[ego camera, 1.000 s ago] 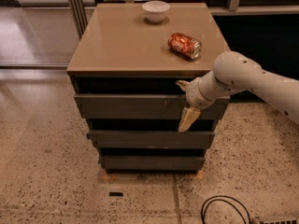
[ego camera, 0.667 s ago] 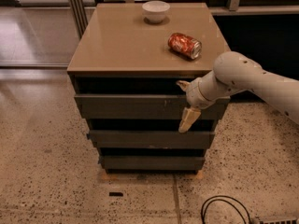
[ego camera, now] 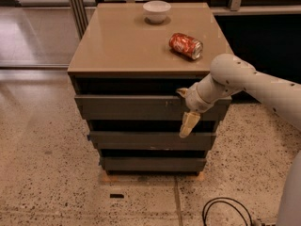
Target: Open top drawer
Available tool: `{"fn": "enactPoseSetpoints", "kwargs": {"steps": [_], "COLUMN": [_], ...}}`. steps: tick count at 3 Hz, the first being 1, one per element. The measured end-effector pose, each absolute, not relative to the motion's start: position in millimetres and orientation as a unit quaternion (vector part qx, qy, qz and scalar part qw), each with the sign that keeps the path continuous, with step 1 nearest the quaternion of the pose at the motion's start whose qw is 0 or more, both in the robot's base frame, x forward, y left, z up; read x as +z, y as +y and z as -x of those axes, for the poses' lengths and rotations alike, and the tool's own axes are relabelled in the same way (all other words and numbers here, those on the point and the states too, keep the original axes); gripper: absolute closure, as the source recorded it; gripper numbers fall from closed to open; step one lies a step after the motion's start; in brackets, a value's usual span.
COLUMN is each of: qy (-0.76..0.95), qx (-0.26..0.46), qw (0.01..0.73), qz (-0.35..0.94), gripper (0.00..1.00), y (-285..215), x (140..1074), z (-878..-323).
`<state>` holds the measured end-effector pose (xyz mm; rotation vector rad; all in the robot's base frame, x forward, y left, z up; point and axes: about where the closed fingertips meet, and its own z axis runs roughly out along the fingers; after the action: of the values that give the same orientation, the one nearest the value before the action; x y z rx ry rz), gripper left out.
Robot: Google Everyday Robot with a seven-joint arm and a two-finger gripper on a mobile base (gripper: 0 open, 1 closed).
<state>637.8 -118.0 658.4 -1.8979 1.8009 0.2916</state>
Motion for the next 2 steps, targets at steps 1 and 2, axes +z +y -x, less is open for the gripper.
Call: {"fn": "enactPoseSetpoints", "kwargs": {"steps": [1,2], "qy": [0.667,0.664], "qx": [0.134,0.138], "qw": [0.232,0.239], "qz": [0.695,0.695], "gripper": [0.0,0.0], "y": [-120,-120], "x": [649,652], "z": [-619,-604]}}
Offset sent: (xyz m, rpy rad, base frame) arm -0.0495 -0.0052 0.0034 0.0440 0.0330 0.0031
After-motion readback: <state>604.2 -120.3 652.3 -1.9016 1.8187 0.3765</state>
